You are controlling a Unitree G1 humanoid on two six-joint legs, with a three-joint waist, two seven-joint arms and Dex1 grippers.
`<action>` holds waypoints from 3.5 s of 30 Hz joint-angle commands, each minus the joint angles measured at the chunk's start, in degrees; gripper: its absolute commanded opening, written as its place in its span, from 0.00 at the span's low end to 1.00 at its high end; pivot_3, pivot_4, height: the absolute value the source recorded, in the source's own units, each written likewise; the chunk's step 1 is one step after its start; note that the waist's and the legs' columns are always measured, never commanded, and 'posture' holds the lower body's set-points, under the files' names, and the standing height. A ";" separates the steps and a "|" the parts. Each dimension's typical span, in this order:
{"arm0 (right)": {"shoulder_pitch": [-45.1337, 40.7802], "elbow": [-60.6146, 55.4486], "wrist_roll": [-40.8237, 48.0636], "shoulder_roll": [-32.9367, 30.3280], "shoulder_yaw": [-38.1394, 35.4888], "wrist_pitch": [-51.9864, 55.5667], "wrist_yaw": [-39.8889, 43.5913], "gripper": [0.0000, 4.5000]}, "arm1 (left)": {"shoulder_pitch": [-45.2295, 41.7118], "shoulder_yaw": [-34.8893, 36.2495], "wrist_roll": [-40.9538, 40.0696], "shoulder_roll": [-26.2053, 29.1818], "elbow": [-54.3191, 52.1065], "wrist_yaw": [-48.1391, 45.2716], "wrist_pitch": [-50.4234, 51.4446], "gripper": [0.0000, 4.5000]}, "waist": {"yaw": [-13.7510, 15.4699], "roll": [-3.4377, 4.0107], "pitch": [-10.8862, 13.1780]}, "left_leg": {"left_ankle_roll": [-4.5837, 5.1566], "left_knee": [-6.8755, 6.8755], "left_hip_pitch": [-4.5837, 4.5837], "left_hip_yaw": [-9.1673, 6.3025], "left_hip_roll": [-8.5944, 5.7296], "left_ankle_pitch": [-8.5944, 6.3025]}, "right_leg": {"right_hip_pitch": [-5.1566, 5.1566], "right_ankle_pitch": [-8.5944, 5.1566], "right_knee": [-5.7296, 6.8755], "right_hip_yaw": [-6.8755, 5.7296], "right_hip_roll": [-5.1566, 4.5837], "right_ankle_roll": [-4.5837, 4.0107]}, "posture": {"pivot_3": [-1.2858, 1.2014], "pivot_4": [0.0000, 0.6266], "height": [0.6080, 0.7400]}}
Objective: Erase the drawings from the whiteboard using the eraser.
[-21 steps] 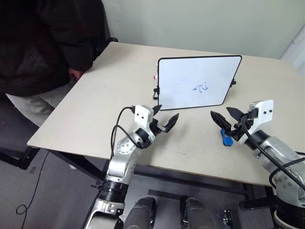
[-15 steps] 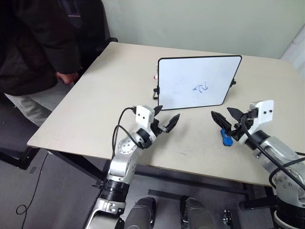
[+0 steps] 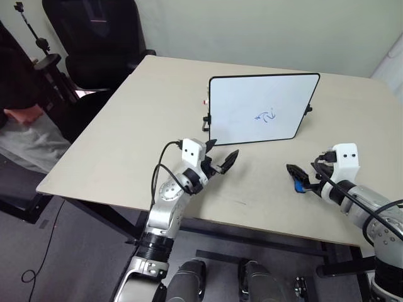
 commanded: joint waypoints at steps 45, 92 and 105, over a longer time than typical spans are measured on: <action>-31.16 17.73 -12.48 8.86 12.81 -8.86 0.49 0.15 | -1.45 0.71 -1.04 2.01 -2.08 -1.55 -0.23 1.00 | -0.43 0.03 -0.02 | 0.03 0.03 0.09 -0.01 0.02 0.02 | -0.03 -0.01 0.15 0.00 0.00 0.03 | 0.52 0.24 1.00; -41.96 40.40 -16.46 17.78 7.46 -17.44 3.04 0.15 | 1.80 0.34 0.05 1.74 -6.05 1.17 -0.51 1.00 | -0.31 0.10 -0.01 | -0.20 -0.04 -0.08 -0.03 0.03 -0.07 | -0.49 0.59 0.22 -0.02 0.00 -0.95 | 0.52 0.24 1.00; -40.62 47.15 -19.69 17.83 9.72 -13.43 1.66 0.15 | 1.66 0.46 0.10 1.75 -6.20 1.39 -0.54 1.00 | -0.41 0.10 -0.01 | -0.21 -0.04 -0.06 -0.02 0.04 -0.06 | -0.49 0.75 0.21 -0.02 0.00 -1.20 | 0.52 0.24 1.00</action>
